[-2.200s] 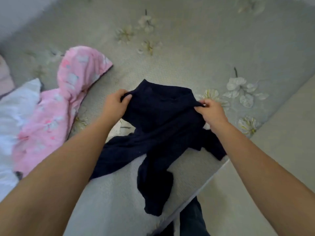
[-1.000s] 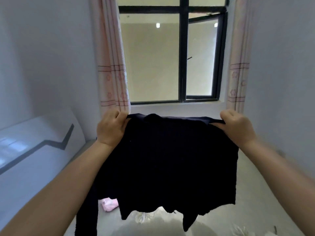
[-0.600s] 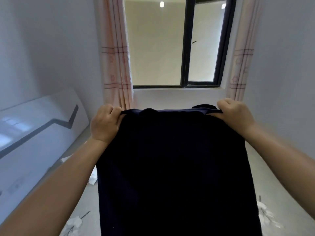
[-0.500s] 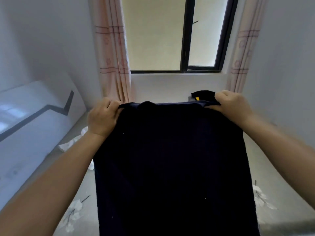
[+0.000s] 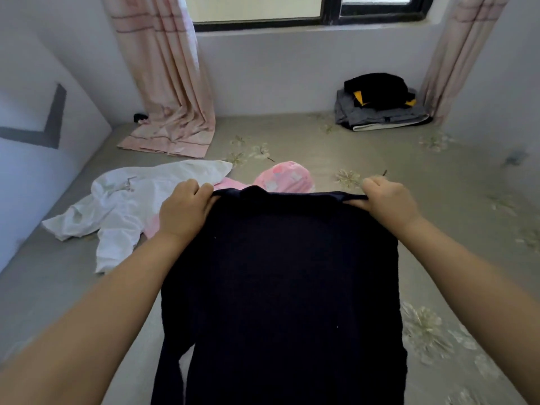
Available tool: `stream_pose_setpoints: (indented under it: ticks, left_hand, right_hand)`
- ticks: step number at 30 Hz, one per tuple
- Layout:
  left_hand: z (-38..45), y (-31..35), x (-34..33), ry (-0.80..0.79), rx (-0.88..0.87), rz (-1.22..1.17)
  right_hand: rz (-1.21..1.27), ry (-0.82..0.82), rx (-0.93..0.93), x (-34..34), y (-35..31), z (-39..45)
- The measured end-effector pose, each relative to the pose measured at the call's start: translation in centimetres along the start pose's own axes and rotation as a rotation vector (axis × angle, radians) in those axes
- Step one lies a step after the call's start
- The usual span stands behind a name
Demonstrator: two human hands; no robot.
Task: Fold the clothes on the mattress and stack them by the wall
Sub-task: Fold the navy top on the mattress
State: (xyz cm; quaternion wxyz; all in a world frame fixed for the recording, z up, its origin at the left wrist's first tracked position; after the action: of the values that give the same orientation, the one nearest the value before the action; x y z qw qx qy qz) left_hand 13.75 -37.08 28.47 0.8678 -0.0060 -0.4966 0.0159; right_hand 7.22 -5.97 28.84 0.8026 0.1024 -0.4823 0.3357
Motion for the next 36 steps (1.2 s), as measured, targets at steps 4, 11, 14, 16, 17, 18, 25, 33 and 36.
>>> stream_pose_setpoints:
  ticks: [4, 11, 14, 16, 17, 18, 25, 33, 36]
  left_hand:
    - [8.5, 0.3, -9.5, -0.090, 0.076, 0.054]
    - [10.1, 2.4, -27.8, -0.467, 0.166, 0.153]
    - [2.5, 5.1, -33.2, -0.645, 0.065, 0.172]
    - [-3.2, 6.7, -35.3, -0.745, 0.026, 0.145]
    - [-6.0, 7.2, -36.1, -0.802, 0.019, 0.128]
    - [-8.6, 7.7, -36.6, -0.855, 0.016, 0.114]
    - [-18.2, 8.0, -37.7, -1.043, 0.067, 0.053]
    - [-16.0, 9.2, -37.2, -0.938, -0.008, 0.067]
    - [-14.4, 11.2, -38.1, -0.929, -0.073, 0.005]
  right_hand:
    - [-0.070, -0.103, -0.196, -8.4, 7.6, 7.4]
    - [-0.038, -0.350, -0.459, -25.6, 13.0, 6.9]
    - [0.013, -0.595, -0.438, -31.8, 11.5, -1.5]
    - [0.039, -0.671, -0.468, -33.9, 10.9, -7.8]
    - [0.048, -0.679, -0.511, -34.5, 10.8, -10.5]
    - [0.060, -0.670, -0.571, -34.7, 10.9, -13.0]
    - [0.101, -0.429, -0.882, -31.9, 13.0, -20.6]
    - [0.002, -0.336, -0.990, -26.0, 21.8, -17.4]
    - [0.002, -0.288, -1.180, -24.1, 26.4, -15.7]
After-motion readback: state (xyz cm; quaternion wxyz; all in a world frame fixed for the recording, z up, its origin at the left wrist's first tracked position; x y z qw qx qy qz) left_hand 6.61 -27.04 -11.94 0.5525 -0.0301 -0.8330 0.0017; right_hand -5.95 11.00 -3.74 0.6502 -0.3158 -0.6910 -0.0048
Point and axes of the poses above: each hand's wrist, its own z-axis towards the middle knuckle, its own x-axis out of the back of the hand, y = z × x, the point moved 4 cm from there along z, towards the middle knuckle, and after that the axes turned 10 degrees about z, right-handed, at the moved point
